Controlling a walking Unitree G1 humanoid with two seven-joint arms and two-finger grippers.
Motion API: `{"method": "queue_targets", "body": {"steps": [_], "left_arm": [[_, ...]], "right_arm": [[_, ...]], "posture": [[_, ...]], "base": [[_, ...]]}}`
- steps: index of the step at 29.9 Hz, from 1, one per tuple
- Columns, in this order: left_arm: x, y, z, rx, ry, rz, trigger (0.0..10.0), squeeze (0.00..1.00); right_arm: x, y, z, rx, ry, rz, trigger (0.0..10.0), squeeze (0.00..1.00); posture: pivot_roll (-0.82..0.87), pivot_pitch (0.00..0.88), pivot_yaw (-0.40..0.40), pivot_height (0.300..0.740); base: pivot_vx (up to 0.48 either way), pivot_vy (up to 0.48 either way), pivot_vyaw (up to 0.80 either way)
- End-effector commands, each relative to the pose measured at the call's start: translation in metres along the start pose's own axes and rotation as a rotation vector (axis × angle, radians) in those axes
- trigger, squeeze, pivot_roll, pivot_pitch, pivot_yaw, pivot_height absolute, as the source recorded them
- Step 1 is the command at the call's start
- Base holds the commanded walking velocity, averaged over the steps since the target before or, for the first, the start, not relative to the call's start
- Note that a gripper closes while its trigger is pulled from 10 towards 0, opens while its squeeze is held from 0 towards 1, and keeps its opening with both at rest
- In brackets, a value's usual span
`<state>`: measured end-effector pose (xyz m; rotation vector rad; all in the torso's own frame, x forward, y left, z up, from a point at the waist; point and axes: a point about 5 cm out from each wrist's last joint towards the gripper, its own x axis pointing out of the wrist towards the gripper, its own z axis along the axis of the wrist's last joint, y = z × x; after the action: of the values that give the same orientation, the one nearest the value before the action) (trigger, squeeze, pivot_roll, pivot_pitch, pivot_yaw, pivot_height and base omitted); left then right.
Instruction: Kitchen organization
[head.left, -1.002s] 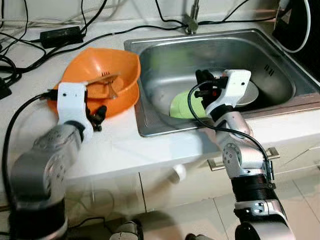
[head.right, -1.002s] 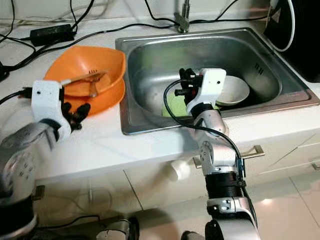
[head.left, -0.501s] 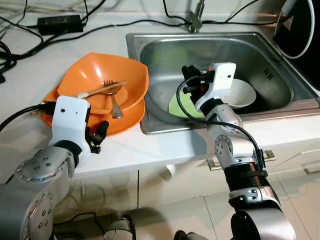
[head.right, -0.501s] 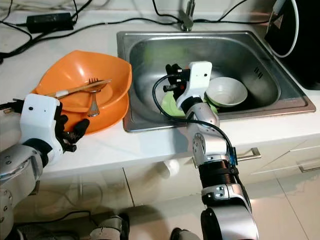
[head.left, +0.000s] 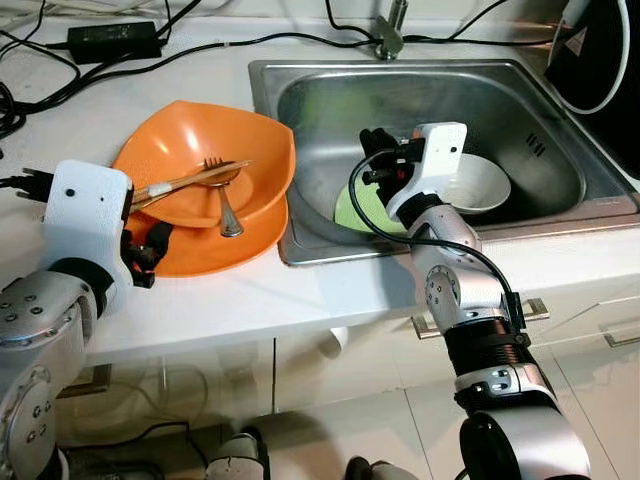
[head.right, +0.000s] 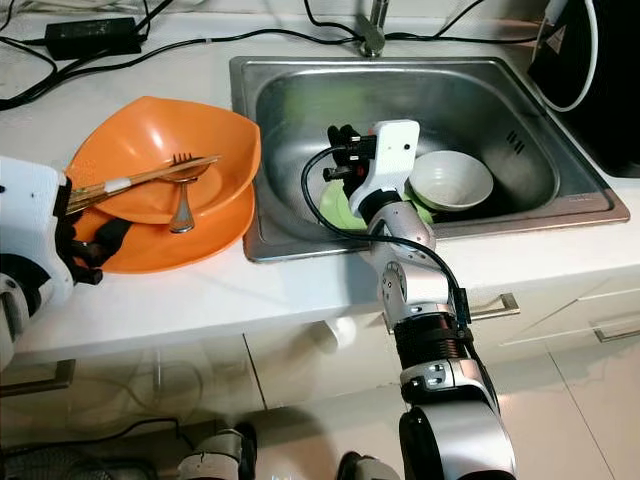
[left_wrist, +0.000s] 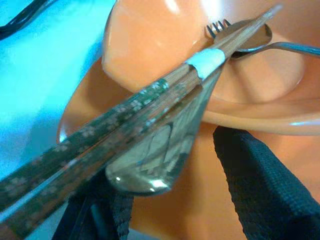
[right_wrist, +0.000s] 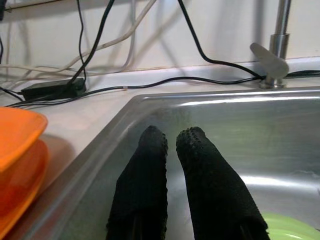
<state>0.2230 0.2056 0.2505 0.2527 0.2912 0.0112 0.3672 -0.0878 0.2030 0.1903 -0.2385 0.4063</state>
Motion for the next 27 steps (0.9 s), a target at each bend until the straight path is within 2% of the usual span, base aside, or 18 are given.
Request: {"method": "queue_targets", "body": {"steps": [1,6,12,15,19,23,27], "left_arm": [[0.000,0.000,0.000,-0.003,0.009,-0.010,10.0,0.00],[0.002,0.005,-0.009,-0.006,0.057,0.002,10.0,0.00],[-0.001,0.019,-0.019,0.032,0.118,0.086,10.0,0.00],[-0.003,0.032,-0.024,0.047,0.144,0.171,10.0,0.00],[-0.005,0.049,-0.021,0.066,0.124,0.286,10.0,0.00],[-0.006,0.056,-0.019,0.095,0.117,0.336,10.0,0.00],[-0.004,0.062,-0.006,0.078,0.042,0.388,10.0,0.00]], "right_arm": [[0.001,-0.003,0.002,0.012,-0.015,-0.008,10.0,0.00],[0.001,-0.001,0.000,0.015,-0.013,0.001,10.0,0.00],[0.002,0.001,0.000,0.018,-0.012,0.010,10.0,0.00],[0.003,0.002,-0.001,0.021,-0.012,0.016,10.0,0.00],[0.004,0.003,-0.002,0.024,-0.012,0.021,10.0,0.00],[0.004,0.003,-0.002,0.024,-0.011,0.023,10.0,0.00],[0.004,0.003,-0.002,0.024,-0.010,0.027,10.0,0.00]], "posture": [[0.36,0.173,-0.087,0.740],[0.36,0.173,-0.094,0.740],[0.36,0.171,-0.100,0.740],[0.37,0.164,-0.109,0.740],[0.37,0.155,-0.116,0.740],[0.37,0.153,-0.119,0.740],[0.37,0.150,-0.122,0.740]], "base": [[0.000,0.000,0.00],[0.000,0.000,0.00],[0.000,0.000,0.00],[0.000,0.000,0.00],[0.000,0.000,0.00],[0.000,0.000,0.00],[0.000,0.000,0.00]]}}
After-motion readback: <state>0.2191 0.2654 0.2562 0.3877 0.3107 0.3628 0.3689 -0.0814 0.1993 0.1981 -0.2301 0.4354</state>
